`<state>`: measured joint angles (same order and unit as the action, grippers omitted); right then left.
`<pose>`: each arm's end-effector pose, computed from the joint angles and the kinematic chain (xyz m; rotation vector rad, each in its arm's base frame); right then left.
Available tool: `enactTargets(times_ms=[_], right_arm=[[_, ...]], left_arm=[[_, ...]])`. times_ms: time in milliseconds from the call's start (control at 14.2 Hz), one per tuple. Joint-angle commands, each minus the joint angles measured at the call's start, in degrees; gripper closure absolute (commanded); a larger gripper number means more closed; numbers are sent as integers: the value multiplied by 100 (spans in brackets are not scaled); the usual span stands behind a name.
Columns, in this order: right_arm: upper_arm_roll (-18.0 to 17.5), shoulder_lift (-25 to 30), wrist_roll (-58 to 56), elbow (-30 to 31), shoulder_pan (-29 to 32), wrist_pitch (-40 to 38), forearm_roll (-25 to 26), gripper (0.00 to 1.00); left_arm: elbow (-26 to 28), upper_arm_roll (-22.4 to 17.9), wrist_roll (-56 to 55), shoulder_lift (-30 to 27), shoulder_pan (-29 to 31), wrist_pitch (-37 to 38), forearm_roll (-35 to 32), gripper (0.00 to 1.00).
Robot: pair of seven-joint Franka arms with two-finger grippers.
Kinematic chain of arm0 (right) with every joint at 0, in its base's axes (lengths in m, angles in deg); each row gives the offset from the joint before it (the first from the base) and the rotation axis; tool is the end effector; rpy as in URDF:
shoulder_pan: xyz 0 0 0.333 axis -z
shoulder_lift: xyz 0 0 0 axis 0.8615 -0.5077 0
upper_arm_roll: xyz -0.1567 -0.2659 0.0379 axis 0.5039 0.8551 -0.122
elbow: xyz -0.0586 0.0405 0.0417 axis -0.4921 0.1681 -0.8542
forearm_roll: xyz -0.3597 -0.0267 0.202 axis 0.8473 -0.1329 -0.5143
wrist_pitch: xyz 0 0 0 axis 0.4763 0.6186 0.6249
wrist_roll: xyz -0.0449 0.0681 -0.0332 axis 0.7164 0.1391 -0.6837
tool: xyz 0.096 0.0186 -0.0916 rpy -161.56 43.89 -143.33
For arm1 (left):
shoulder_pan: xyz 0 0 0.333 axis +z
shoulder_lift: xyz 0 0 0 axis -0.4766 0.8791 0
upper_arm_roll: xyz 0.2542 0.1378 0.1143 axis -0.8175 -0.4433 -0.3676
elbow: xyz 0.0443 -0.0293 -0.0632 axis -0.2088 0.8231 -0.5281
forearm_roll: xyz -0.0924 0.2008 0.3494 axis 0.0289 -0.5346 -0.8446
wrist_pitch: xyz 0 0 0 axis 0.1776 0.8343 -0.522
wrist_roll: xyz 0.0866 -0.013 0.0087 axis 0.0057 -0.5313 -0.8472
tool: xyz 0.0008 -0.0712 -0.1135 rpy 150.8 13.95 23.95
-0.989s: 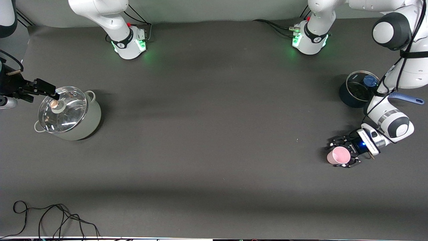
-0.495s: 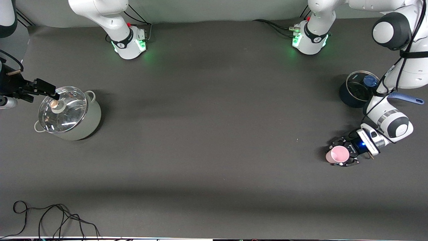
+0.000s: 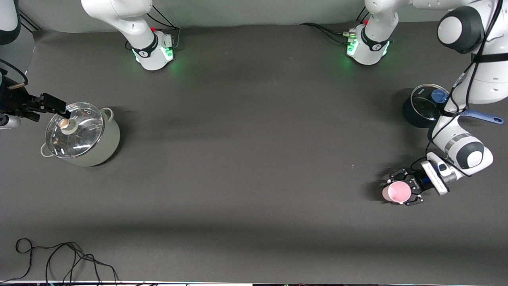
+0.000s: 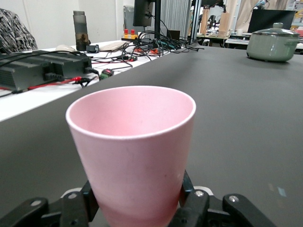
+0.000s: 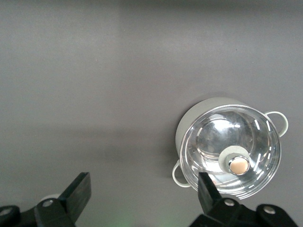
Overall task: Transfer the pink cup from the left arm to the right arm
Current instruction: 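Lift the pink cup and carry it toward the table middle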
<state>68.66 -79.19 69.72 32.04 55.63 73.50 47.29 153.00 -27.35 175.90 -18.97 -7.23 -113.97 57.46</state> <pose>0.5527 -0.0520 0.5489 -3.1054 -0.0518 0.0694 0.6653 0.0799 0.0883 1.7858 -1.1340 1.2406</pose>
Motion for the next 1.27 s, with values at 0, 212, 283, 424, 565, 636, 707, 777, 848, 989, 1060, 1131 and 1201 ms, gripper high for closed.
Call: enactTargets(times_ms=[0,212,283,424,565,636,707,777,848,989,1060,1131,1201], right_arm=[[21,-37,89,-99,-36,-71,-40,0],[21,-37,89,-99,-36,-71,-40,0],[21,-37,97,-99,-36,-71,-40,0],[21,-37,89,-99,-36,-71,-40,0],[21,-37,98,-99,-36,-71,-40,0],[21,-37,98,-99,-36,-71,-40,0],[21,-37,98,-99,-36,-71,-40,0],[21,-37,98,-99,-36,-71,-40,0],[21,-37,98,-99,-36,-71,-40,0],[21,-37,98,-99,-36,-71,-40,0],[21,-37,98,-99,-36,-71,-40,0],[21,-37,98,-99,-36,-71,-40,0],[21,-37,98,-99,-36,-71,-40,0]], left_arm=[[630,511,-482,-707,-49,-775,110,61],[894,1355,-1431,-1218,-67,-1743,163,62],[965,1645,-1686,-1358,-50,-2015,189,62],[1088,2085,-2239,-1648,-58,-2272,233,62],[1193,2594,-2959,-1991,-67,-2692,233,63],[1229,2971,-3259,-2080,-67,-3138,251,63],[1229,3410,-3471,-2081,-67,-3674,277,63],[1229,3823,-3577,-2054,-76,-4271,330,63],[1229,4193,-3613,-2037,-84,-4764,548,63],[1203,4791,-3613,-2045,-172,-5565,926,62],[1203,5055,-3613,-2054,-181,-5838,954,62],[1203,5345,-3613,-2046,-233,-6154,972,62],[1211,5531,-3613,-2054,-295,-6401,989,62]])
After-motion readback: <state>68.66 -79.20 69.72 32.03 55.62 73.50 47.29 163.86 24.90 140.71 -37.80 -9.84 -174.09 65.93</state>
